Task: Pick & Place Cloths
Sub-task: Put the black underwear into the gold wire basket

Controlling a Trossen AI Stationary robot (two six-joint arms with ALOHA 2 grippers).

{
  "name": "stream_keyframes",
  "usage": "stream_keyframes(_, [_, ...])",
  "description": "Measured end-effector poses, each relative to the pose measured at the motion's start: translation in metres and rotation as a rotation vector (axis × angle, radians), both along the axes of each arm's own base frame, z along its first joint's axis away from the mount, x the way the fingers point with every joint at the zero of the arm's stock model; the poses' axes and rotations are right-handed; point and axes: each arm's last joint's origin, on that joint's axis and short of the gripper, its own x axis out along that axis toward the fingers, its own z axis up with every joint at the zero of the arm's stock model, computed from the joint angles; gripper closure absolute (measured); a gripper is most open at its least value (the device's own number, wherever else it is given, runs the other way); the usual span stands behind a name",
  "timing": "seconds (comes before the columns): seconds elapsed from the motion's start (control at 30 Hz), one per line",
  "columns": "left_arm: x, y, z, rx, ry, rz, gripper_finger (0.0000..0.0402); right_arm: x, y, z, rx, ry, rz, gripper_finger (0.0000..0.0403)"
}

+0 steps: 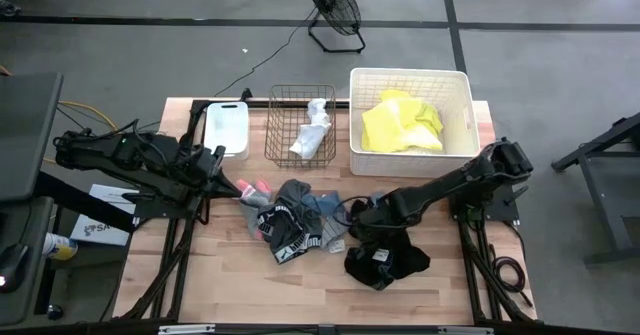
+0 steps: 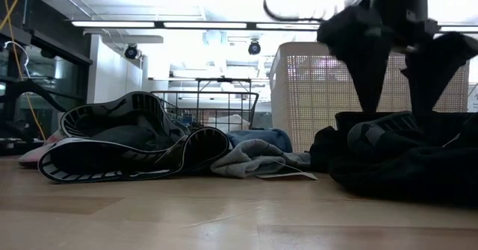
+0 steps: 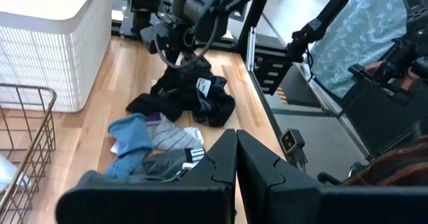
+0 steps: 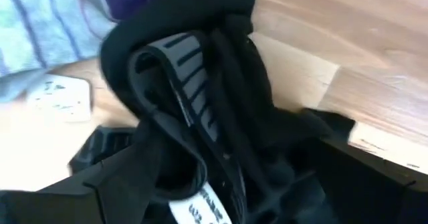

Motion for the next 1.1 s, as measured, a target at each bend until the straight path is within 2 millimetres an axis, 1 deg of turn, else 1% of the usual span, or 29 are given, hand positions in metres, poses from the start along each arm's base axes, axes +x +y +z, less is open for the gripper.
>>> stream_keyframes(0.2, [0.0,0.0,-0.001,0.001,0.007,0.0,0.0394,0.017,0.008,-0.034,0.049,0.032,0.007,0.0037])
stream_keyframes(0.3, [0.0,0.0,-0.001,0.001,0.007,0.0,0.0394,0.02,0.01,-0.052,0.059,0.093,-0.039,0.0037])
stream_keyframes(0.37, [0.0,0.0,-0.001,0.001,0.008,0.0,0.0394,0.022,0.012,-0.06,0.069,0.118,-0.06,0.0037])
stream_keyframes(0.47, [0.0,0.0,-0.001,0.001,0.008,0.0,0.0394,0.022,0.016,-0.069,0.071,0.151,-0.067,0.0037])
stream_keyframes(0.6, [0.0,0.0,-0.001,0.001,0.009,0.0,0.0394,0.021,0.019,-0.07,0.07,0.157,-0.074,0.0041])
stream_keyframes(0.67, [0.0,0.0,-0.001,0.001,0.009,0.0,0.0394,0.02,0.02,-0.069,0.09,0.165,-0.075,0.0054])
stream_keyframes(0.77, [0.0,0.0,-0.001,0.001,0.009,0.0,0.0394,0.018,0.022,-0.069,0.123,0.181,-0.069,0.0094])
stream_keyframes(0.87, [0.0,0.0,-0.001,0.001,0.008,0.0,0.0394,0.018,0.024,-0.07,0.157,0.192,-0.058,0.0157])
stream_keyframes(0.97, [0.0,0.0,-0.001,0.002,0.008,0.002,0.0394,0.018,0.026,-0.069,0.181,0.196,-0.052,0.0234])
stream_keyframes(1.1, [0.0,0.0,-0.001,0.002,0.008,0.003,0.0394,0.015,0.029,-0.057,0.193,0.153,-0.034,0.0357])
